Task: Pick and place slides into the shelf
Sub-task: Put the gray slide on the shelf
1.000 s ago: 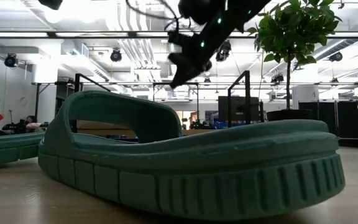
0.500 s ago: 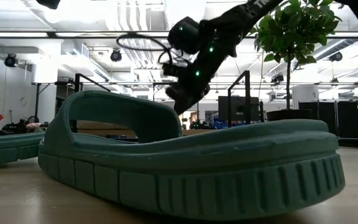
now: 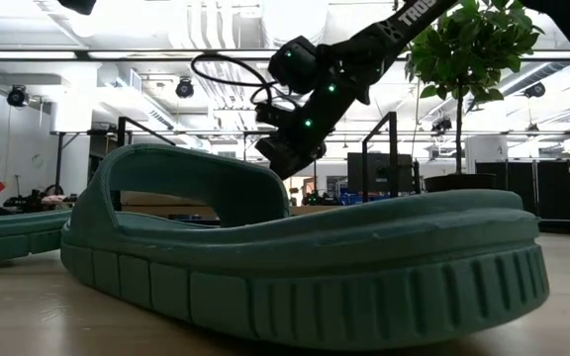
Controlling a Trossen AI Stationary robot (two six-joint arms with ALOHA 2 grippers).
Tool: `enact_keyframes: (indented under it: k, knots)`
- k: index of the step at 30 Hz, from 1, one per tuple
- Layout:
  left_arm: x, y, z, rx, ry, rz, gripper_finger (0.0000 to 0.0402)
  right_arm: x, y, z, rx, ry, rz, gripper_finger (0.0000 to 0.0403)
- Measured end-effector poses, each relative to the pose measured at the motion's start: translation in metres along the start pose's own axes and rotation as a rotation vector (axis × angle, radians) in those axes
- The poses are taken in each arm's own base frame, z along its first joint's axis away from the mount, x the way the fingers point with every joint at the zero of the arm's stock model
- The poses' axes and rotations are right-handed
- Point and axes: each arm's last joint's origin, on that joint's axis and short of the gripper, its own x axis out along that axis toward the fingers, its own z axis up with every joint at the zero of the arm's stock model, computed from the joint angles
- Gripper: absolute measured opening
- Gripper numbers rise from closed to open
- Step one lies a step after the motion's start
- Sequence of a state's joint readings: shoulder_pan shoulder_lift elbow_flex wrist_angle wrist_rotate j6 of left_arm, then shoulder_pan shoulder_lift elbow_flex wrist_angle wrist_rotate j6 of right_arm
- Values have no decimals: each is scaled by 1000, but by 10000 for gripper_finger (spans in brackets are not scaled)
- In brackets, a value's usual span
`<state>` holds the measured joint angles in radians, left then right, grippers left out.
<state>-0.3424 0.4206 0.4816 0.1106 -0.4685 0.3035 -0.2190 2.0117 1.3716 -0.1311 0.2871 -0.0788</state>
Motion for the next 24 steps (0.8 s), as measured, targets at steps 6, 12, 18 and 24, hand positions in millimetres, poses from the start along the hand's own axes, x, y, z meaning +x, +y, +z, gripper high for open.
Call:
enact_keyframes:
  k: [6,12,18,24]
  knots:
    - [0,0,0,4,2,-1,10,1,-4,1,-3,-10,2,8]
    - [1,0,0,22,3,-2,10,0,-4,7,-37,-45,36,8]
    - [1,-1,-1,22,4,-3,10,-2,-4,7,-41,-36,41,8]
    - [3,-2,-2,27,15,-6,10,-3,-5,3,-57,13,32,8]
